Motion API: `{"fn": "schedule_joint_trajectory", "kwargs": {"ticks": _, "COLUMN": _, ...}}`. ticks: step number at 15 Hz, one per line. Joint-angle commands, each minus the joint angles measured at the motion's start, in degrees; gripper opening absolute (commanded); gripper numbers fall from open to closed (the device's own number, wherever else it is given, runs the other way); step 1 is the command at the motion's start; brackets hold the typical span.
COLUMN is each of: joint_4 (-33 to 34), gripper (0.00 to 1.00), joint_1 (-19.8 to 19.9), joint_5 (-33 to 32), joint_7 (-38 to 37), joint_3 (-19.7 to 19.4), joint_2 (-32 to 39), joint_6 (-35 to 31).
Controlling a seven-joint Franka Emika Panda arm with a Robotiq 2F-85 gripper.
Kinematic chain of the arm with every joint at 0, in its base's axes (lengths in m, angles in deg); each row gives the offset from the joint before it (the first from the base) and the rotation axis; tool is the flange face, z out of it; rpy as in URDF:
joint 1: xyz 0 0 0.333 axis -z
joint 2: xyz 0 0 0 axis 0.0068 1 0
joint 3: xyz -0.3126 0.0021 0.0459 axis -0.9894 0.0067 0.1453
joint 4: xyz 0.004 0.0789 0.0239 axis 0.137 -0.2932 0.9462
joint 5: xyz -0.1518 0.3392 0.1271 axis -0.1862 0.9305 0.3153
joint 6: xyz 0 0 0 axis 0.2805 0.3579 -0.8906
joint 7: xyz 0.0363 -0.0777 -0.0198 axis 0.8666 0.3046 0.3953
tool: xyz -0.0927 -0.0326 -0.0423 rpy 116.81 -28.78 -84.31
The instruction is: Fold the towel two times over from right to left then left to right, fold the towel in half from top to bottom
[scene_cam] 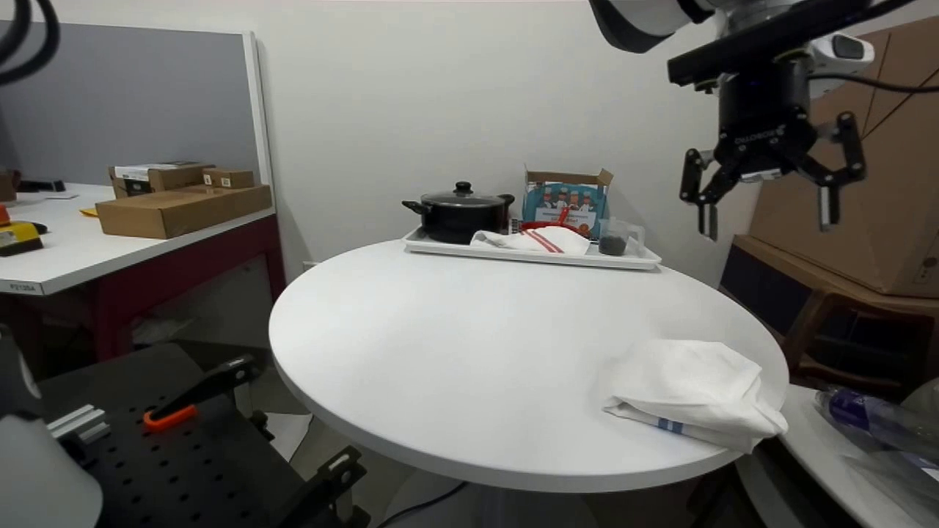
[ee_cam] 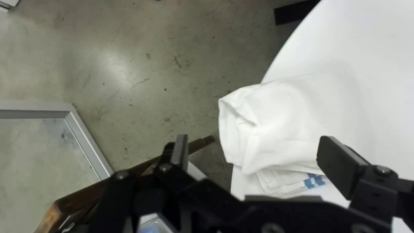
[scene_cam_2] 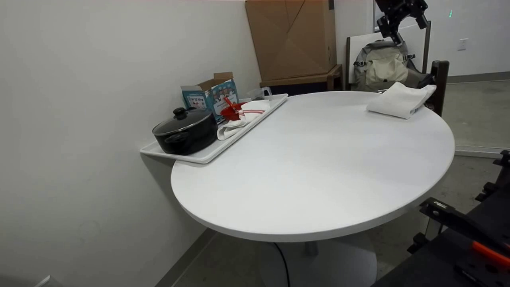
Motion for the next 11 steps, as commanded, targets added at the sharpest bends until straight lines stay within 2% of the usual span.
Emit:
{"fn": "schedule_joint_trajectory", "kwargs": {"ticks": 1, "joint_4": -13.8, "gripper": 1.0, "joint_1": -3.9, "joint_5": 2.7, "joint_7": -9.6, "joint_3": 0.6, "joint_2": -11.5, "joint_6": -1.2}}
{"fn": "schedule_joint_trajectory", "kwargs": {"ticks": 5, "joint_4": -25.5, "gripper": 1.0, "joint_1": -7.5, "joint_5": 3.9, "joint_7": -16.7, "joint_3": 2.5, "joint_2": -21.5, "joint_6": -7.1}}
{"fn": "schedule_joint_trajectory", "kwargs": {"ticks": 6, "joint_4": -17.0, "gripper": 1.0, "joint_1": -6.6, "joint_5": 2.6, "joint_7": -13.8, "joint_3": 1.7, "joint_2": -14.2, "joint_6": -3.3}}
{"fn": "schedule_joint_trajectory", "kwargs": {"ticks": 8, "joint_4": -21.7, "gripper": 1.0, "joint_1": -7.8, "joint_5": 2.8, "joint_7": -16.0, "joint_3": 2.5, "joint_2": -18.3, "joint_6": -5.0}}
{"fn": "schedule_joint_trajectory", "kwargs": {"ticks": 11, "joint_4": -23.9, "gripper": 1.0, "joint_1": -7.8, "joint_5": 2.8, "joint_7": -16.3, "joint_3": 2.6, "joint_2": -20.3, "joint_6": -5.7}}
